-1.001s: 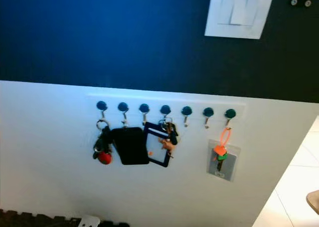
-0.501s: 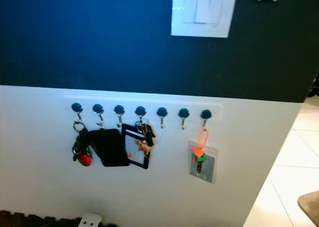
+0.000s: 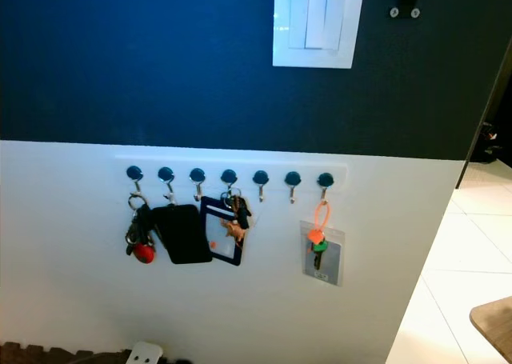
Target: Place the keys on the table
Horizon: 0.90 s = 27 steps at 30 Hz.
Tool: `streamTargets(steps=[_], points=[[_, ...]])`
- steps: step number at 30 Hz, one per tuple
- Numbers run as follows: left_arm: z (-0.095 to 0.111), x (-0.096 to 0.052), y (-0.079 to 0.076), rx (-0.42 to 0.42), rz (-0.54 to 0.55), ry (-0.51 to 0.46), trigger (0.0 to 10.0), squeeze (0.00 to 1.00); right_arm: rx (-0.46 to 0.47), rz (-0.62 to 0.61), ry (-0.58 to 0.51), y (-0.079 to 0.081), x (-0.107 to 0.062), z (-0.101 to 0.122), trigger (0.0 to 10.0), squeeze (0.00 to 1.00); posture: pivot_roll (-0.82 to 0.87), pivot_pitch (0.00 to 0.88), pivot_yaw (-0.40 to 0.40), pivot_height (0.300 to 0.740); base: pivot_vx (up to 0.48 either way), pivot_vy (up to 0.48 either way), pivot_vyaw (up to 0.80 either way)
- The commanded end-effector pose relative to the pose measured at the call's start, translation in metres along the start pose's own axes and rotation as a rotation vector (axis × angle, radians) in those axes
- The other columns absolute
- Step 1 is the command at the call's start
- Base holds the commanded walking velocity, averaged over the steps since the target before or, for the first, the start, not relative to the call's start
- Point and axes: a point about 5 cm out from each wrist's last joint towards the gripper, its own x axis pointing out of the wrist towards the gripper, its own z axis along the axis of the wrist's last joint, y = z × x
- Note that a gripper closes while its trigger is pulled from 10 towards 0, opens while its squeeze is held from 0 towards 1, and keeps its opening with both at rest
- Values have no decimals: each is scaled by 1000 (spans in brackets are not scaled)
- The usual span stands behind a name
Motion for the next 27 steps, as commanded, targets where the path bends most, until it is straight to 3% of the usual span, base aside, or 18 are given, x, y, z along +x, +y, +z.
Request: streamTargets(steps=[1, 27], points=[[-3, -1, 1, 5, -2, 15, 10000, 0, 3, -8, -1, -3, 0, 1, 10000, 0, 61, 8, -6, 740, 0, 0, 0], [-5, -2, 1, 14, -1, 29, 10000, 0, -3, -11, 13, -6, -2, -5, 10000, 0, 59, 0, -9, 740, -337, 0, 0]])
